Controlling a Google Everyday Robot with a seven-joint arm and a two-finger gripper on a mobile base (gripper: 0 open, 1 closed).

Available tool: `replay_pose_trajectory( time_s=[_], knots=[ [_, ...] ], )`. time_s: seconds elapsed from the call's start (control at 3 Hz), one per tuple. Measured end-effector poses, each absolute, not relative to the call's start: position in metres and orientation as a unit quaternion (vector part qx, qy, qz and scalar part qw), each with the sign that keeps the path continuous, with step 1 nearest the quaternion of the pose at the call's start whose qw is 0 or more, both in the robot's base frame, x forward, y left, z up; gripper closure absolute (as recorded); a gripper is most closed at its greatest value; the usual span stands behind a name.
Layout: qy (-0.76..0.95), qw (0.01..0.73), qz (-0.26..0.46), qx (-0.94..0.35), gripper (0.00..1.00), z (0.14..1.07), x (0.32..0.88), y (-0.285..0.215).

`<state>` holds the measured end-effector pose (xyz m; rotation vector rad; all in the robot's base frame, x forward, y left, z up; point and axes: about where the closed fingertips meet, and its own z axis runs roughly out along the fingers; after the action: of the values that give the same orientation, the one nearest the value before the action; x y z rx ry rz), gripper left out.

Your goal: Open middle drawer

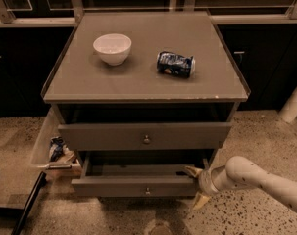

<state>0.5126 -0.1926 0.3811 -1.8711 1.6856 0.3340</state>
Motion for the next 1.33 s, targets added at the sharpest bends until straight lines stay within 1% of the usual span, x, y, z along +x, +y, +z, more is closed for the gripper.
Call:
replay_pose_trajectory(
  time_s=[0.33,0.67,1.0,1.33],
  knots=[
    [0.634,0.296,0.126,-0.703,0.38,0.382,0.512,-0.193],
    [0.633,0.302,0.125,-0.702,0.61,0.382,0.497,-0.199],
    [0.633,0.302,0.125,-0.702,0.84,0.385,0.494,-0.199],
    [0.631,0.305,0.124,-0.703,1.00,0.387,0.484,-0.201]
  ],
)
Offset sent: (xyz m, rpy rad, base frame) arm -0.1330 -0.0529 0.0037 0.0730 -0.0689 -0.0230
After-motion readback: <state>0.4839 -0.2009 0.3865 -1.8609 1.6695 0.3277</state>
